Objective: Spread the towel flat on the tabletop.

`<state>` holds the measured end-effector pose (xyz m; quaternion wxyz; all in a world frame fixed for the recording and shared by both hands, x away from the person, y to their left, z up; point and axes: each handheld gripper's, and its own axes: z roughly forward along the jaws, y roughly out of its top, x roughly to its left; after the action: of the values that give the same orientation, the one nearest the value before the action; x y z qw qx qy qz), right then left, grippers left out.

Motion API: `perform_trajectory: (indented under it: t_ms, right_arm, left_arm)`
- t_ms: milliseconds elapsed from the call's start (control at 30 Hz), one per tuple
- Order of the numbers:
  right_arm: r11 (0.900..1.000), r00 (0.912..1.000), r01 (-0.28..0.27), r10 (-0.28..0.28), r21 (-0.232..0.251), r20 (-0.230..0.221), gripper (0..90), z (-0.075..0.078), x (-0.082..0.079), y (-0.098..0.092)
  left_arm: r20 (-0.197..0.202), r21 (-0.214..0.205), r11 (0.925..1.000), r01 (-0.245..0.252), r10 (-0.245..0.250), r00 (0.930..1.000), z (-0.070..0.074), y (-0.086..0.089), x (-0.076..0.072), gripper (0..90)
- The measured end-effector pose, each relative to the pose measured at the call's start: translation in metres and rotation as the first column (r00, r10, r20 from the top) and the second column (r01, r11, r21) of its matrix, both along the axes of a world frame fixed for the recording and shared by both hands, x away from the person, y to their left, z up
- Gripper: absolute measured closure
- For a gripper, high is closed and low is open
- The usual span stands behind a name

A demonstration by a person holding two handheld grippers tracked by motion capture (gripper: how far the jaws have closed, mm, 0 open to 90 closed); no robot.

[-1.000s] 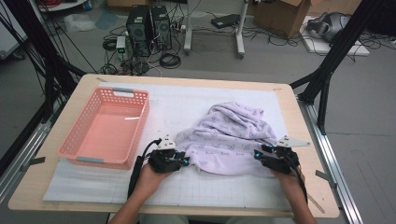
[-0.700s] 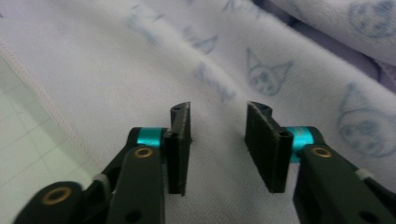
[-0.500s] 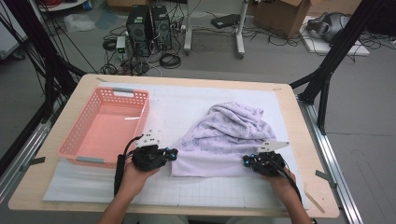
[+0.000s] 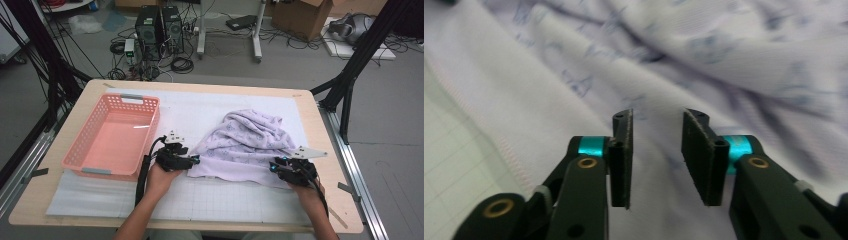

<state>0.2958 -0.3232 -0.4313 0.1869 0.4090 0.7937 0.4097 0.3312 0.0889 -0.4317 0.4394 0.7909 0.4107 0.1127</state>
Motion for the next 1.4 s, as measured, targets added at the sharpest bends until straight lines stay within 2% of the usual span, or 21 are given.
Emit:
perform_trajectory:
  t_ms: [33, 67, 133, 200, 300, 400, 500, 533, 567, 600, 633, 733, 767, 800, 833, 933, 1100, 1267, 1333, 1367, 1400]
  right_arm:
    - [0.9998, 0.9998, 0.018, -0.018, 0.007, 0.004, 63.8, 0.002, -0.001, -0.005]
    - [0.9994, 0.9994, 0.032, -0.032, 0.011, 0.011, 63.1, 0.003, -0.003, -0.009]
    - [0.9982, 0.9983, 0.057, -0.057, 0.019, 0.015, 62.4, 0.005, -0.006, -0.017]
    - [0.996, 0.9961, 0.086, -0.087, 0.024, 0.016, 61.4, 0.006, -0.009, -0.023]
    - [0.9935, 0.9933, 0.114, -0.114, 0.008, 0.02, 60.1, 0.007, -0.015, -0.03]
    - [0.9893, 0.9894, 0.145, -0.145, -0.014, 0.009, 57.5, 0.005, -0.022, -0.034]
    - [0.9865, 0.9866, 0.162, -0.162, -0.025, -0.015, 55.7, 0.0, -0.028, -0.037]
    - [0.9858, 0.9857, 0.166, -0.167, -0.026, -0.024, 54.7, -0.002, -0.03, -0.038]
    - [0.9851, 0.9848, 0.169, -0.17, -0.031, -0.036, 54.0, -0.004, -0.032, -0.039]
    - [0.9845, 0.9838, 0.171, -0.173, -0.036, -0.048, 53.9, -0.006, -0.034, -0.039]
    - [0.9835, 0.982, 0.176, -0.179, -0.042, -0.062, 53.9, -0.008, -0.035, -0.04]
    - [0.9816, 0.9779, 0.184, -0.188, -0.05, -0.091, 55.9, -0.016, -0.039, -0.041]
    - [0.9807, 0.9768, 0.189, -0.193, -0.05, -0.093, 60.0, -0.015, -0.041, -0.042]
    - [0.9804, 0.9759, 0.19, -0.195, -0.052, -0.099, 70.7, -0.014, -0.043, -0.043]
    - [0.9817, 0.9763, 0.183, -0.188, -0.054, -0.108, 77.5, -0.013, -0.045, -0.044]
    - [0.9843, 0.978, 0.161, -0.169, -0.071, -0.122, 87.4, -0.009, -0.055, -0.045]
    - [0.9876, 0.9822, 0.125, -0.137, -0.094, -0.128, 87.7, -0.004, -0.078, -0.045]
    - [0.9949, 0.9856, 0.091, -0.096, -0.043, -0.139, 88.5, 0.004, -0.101, -0.052]
    - [0.9958, 0.9839, 0.085, -0.09, -0.034, -0.155, 88.4, 0.007, -0.108, -0.055]
    - [0.996, 0.9833, 0.081, -0.086, -0.038, -0.16, 88.3, 0.008, -0.11, -0.056]
    - [0.9964, 0.9825, 0.075, -0.081, -0.038, -0.168, 86.8, 0.007, -0.111, -0.057]
  left_arm:
    - [0.025, -0.014, 0.9999, -0.003, 0.003, 0.9997, 0.003, 0.003, -0.005, 41.2]
    - [0.034, -0.049, 0.9987, -0.011, 0.013, 0.9993, 0.005, 0.006, -0.01, 41.6]
    - [0.034, -0.083, 0.9965, -0.007, 0.01, 0.9994, 0.006, 0.012, -0.018, 42.2]
    - [0.013, -0.119, 0.9929, -0.002, 0.003, 0.9999, 0.001, 0.017, -0.027, 44.7]
    - [-0.034, -0.132, 0.9911, 0.018, -0.022, 0.9992, -0.008, 0.018, -0.034, 48.2]
    - [-0.05, -0.121, 0.9919, 0.039, -0.045, 0.9977, -0.012, 0.009, -0.037, 53.7]
    - [-0.073, -0.076, 0.9954, 0.057, -0.063, 0.9954, -0.018, -0.003, -0.036, 57.5]
    - [-0.072, -0.049, 0.9967, 0.065, -0.068, 0.995, -0.019, -0.007, -0.037, 63.6]
    - [-0.046, -0.017, 0.9987, 0.049, -0.049, 0.9977, -0.019, -0.009, -0.04, 70.6]
    - [-0.054, -0.019, 0.9986, 0.049, -0.05, 0.9973, -0.019, -0.009, -0.042, 81.6]
    - [-0.059, -0.025, 0.999, 0.037, -0.039, 0.9975, -0.019, -0.008, -0.045, 86.4]
    - [-0.052, -0.026, 0.9987, 0.043, -0.044, 0.9977, -0.019, -0.003, -0.06, 87.1]
    - [-0.046, -0.029, 0.9986, 0.045, -0.046, 0.9979, -0.018, 0.0, -0.067, 87.2]
    - [-0.042, -0.036, 0.9982, 0.048, -0.05, 0.9979, -0.018, 0.004, -0.075, 87.2]
    - [-0.039, -0.042, 0.998, 0.047, -0.049, 0.9981, -0.018, 0.008, -0.082, 87.2]
    - [-0.039, -0.067, 0.9965, 0.051, -0.053, 0.9978, -0.018, 0.022, -0.101, 87.2]
    - [-0.037, -0.11, 0.9904, 0.083, -0.088, 0.9955, -0.016, 0.032, -0.124, 87.1]
    - [-0.043, -0.144, 0.9834, 0.11, -0.117, 0.9922, -0.013, 0.04, -0.135, 87.0]
    - [-0.054, -0.144, 0.9791, 0.144, -0.153, 0.9868, -0.014, 0.04, -0.138, 85.8]
    - [-0.049, -0.143, 0.9772, 0.157, -0.165, 0.985, -0.015, 0.039, -0.139, 81.6]
    - [-0.042, -0.147, 0.9763, 0.159, -0.167, 0.9851, -0.014, 0.037, -0.138, 72.2]
